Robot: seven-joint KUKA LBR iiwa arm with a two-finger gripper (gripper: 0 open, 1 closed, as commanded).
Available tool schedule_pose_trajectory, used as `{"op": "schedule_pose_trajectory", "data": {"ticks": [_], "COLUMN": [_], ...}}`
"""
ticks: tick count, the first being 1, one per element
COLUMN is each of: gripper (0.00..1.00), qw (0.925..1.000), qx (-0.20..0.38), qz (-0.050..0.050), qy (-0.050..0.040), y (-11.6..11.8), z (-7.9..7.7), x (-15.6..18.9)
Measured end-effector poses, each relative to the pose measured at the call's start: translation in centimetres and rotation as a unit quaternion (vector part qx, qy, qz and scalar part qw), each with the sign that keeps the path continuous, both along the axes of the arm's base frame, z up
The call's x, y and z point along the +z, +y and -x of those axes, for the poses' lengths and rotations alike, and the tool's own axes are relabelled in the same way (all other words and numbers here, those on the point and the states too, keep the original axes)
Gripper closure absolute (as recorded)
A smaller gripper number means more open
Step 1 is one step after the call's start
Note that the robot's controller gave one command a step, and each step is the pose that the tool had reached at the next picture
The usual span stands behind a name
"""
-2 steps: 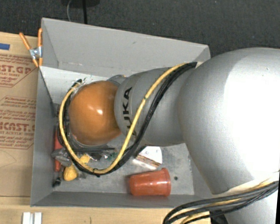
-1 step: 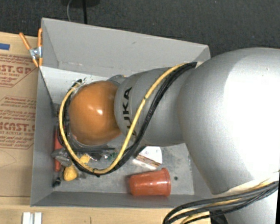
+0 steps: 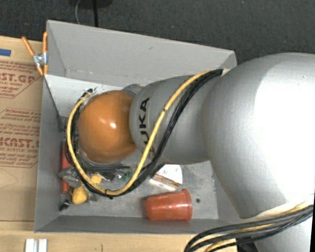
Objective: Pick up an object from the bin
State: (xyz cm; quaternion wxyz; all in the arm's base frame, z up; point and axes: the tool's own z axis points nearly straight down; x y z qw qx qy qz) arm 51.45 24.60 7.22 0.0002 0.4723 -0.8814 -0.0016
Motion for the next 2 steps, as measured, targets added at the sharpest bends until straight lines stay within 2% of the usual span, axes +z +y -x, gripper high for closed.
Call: {"op": "schedule_pose_trajectory", "data": {"ticks": [1,2], "gripper": [1.00,1.00], "qw": [1.0000,1.0000], "qx": [0.000,0.001], "qz": [0.001,0.000], "qy": [0.0030,0.0003], "y": [0.0,0.1], "z": [0.2,0.0], "x": [2.0,4.3]}}
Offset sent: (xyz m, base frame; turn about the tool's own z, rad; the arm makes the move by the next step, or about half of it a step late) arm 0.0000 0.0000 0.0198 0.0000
